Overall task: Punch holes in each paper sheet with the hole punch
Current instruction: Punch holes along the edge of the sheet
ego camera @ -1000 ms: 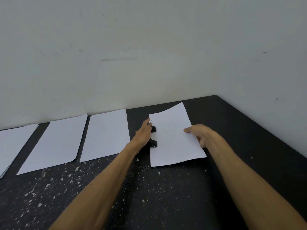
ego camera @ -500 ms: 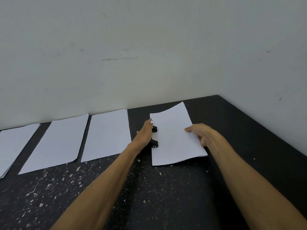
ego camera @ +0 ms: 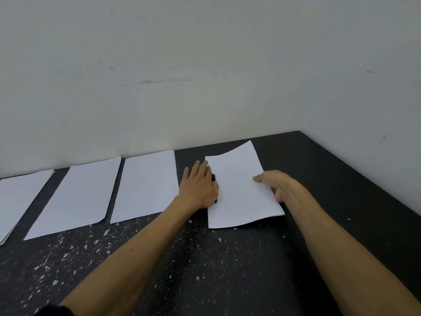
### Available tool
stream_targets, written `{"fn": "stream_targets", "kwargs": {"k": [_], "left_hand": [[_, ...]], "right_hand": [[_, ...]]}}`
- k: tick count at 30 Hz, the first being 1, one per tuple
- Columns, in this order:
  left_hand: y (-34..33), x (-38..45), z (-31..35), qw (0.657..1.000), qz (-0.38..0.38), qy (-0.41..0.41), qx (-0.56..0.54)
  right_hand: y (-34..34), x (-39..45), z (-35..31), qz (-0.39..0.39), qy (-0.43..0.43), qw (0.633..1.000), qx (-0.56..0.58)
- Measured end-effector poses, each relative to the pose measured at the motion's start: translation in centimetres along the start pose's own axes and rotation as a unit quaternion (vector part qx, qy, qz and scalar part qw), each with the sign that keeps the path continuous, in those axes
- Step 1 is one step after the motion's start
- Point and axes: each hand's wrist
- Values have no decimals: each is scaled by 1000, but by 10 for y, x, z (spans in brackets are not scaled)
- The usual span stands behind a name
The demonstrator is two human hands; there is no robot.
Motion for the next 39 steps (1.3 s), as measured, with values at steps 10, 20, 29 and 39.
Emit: {"fn": "stream_targets", "kwargs": {"k": [10, 20, 29, 39], "left_hand": [[-4, 0, -4, 997, 3, -30, -67], [-15, -2, -12, 981, 38, -33, -187], [-30, -8, -19, 984, 18, -14, -176], [-27, -9, -18, 983, 8, -14, -182]], "right_hand": [[0, 2, 1, 0, -5, 1000, -6], [-1, 7, 3, 6, 4, 1000, 0], [0, 14, 4, 7, 13, 1000, 6], [-2, 17, 5, 17, 16, 1000, 2]]}}
Point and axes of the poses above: each hand's wrist, its own x-axis towards the middle knuckle, its own y-axis out of the back of the hand, z = x × y, and after that the axes turned 6 degrees about -y, right-handed
